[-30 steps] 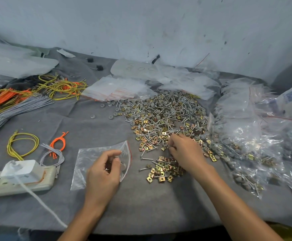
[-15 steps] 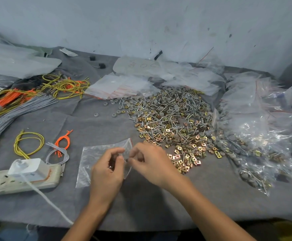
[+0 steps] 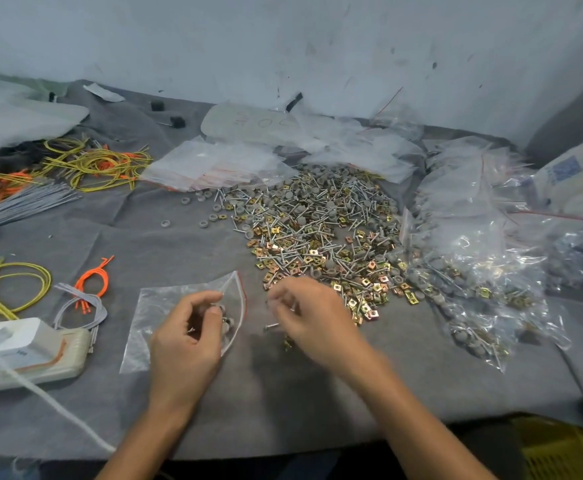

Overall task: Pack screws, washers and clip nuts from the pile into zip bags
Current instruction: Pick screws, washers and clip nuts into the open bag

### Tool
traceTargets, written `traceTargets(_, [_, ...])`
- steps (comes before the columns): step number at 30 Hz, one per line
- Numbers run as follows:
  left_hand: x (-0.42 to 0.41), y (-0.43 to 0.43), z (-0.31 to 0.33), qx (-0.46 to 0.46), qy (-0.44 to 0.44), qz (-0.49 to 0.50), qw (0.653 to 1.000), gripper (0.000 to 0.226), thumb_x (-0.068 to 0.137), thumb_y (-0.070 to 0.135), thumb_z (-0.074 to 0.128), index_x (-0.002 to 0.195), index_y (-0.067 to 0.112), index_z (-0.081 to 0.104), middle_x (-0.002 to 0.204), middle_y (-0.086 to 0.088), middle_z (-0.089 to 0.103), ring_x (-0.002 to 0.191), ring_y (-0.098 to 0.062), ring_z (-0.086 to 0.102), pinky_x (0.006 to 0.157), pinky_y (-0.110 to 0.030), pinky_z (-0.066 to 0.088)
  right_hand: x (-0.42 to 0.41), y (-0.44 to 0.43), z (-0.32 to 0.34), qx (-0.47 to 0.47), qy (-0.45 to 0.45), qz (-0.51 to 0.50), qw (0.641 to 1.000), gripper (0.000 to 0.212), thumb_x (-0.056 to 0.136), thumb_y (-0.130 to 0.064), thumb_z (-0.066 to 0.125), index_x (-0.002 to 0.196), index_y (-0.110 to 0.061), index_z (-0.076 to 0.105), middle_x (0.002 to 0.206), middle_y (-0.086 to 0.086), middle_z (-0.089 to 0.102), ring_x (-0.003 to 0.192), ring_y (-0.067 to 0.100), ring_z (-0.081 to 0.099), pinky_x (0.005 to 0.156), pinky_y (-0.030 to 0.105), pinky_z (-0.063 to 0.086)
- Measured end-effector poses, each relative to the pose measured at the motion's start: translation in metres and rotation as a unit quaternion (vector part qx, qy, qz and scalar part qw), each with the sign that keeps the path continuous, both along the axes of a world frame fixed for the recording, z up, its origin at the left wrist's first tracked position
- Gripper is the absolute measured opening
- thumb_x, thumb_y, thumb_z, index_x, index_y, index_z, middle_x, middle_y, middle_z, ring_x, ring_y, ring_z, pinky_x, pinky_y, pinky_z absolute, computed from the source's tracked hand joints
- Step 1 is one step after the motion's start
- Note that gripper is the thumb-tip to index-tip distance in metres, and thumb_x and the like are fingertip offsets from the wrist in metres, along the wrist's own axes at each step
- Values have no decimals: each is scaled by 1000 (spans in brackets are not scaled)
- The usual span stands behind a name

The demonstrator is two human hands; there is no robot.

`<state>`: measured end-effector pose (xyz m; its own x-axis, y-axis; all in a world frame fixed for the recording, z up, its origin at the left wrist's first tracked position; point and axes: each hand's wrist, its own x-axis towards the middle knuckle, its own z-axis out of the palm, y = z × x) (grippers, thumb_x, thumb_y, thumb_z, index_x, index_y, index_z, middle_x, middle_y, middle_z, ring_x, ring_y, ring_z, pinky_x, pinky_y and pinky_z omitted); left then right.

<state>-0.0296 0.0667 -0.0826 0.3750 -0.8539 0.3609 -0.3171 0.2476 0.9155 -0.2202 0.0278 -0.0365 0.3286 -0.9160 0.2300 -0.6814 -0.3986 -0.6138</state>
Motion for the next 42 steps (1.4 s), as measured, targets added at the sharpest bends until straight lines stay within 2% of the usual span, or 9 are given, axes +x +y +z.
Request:
traceTargets(5, [-2, 1, 5, 6, 2, -2, 1000, 18, 88, 21, 58, 95, 35, 67, 87, 19, 68, 71, 0, 62, 68, -11, 46, -62, -39, 19, 74, 194, -31, 978, 9, 96, -23, 64, 102, -27, 71, 97, -16, 68, 91, 7, 65, 83, 33, 55])
traceTargets(9, [-2, 2, 6, 8, 3, -3, 1000, 17, 88, 21, 58, 94, 33, 67, 87, 16, 68, 72, -4, 62, 67, -13, 47, -65, -45, 15, 117, 251, -1, 961, 11, 97, -29, 66, 105, -30, 72, 101, -15, 71, 92, 9, 67, 84, 36, 57])
traceTargets(13, [-2, 2, 7, 9, 3, -1, 1000, 18, 88, 20, 58, 94, 35, 66, 87, 16, 68, 71, -5, 61, 66, -11, 46, -61, -45, 15, 89, 280, 6, 956, 11, 97, -35, 64, 105, -32, 71, 100, -14, 70, 90, 11, 65, 77, 36, 57])
traceTargets(21, [-3, 2, 8, 12, -2, 3, 1000, 18, 88, 18, 58, 96, 32, 67, 85, 15, 67, 67, -5, 60, 63, -11, 45, -50, -48, 19, 94, 324, 31, 941, 7, 95, -30, 65, 100, -25, 66, 97, -8, 68, 92, 17, 64, 79, 40, 57])
traceTargets(26, [-3, 2, 7, 16, -1, 2, 1000, 16, 88, 19, 58, 96, 31, 68, 82, 14, 67, 65, -5, 58, 61, -12, 44, -59, -46, 23, 117, 221, 29, 968, 8, 92, -26, 70, 94, -26, 63, 92, -12, 65, 86, 10, 62, 76, 32, 53])
traceTargets(30, [-2, 1, 5, 17, -12, 3, 1000, 19, 91, 12, 62, 96, 30, 68, 84, 13, 67, 68, -6, 61, 64, -12, 45, -59, -25, 26, 101, -6, -7, 995, 17, 87, -11, 74, 87, -25, 64, 81, -7, 69, 75, 5, 65, 69, 24, 54])
traceTargets(35, [-2, 1, 5, 20, 1, 1, 1000, 15, 88, 22, 58, 96, 30, 68, 84, 12, 69, 69, -8, 63, 65, -15, 47, -46, 1, 30, 114, -233, 20, 966, 24, 87, 1, 75, 107, -10, 73, 91, 8, 74, 81, 19, 70, 74, 26, 58])
traceTargets(39, [-2, 2, 6, 21, 1, 0, 1000, 15, 89, 22, 58, 96, 32, 68, 84, 11, 69, 68, -9, 63, 64, -16, 47, -34, 12, 26, 128, -319, 28, 939, 18, 85, 6, 75, 96, -8, 74, 83, 3, 74, 73, 10, 66, 65, 20, 52])
traceTargets(42, [-1, 2, 6, 25, -5, 2, 1000, 16, 89, 23, 58, 97, 33, 68, 85, 12, 69, 70, -9, 64, 66, -18, 48, -25, 15, 20, 134, -339, 37, 931, 15, 84, 5, 76, 91, -6, 69, 81, 6, 72, 71, 10, 65, 61, 18, 48])
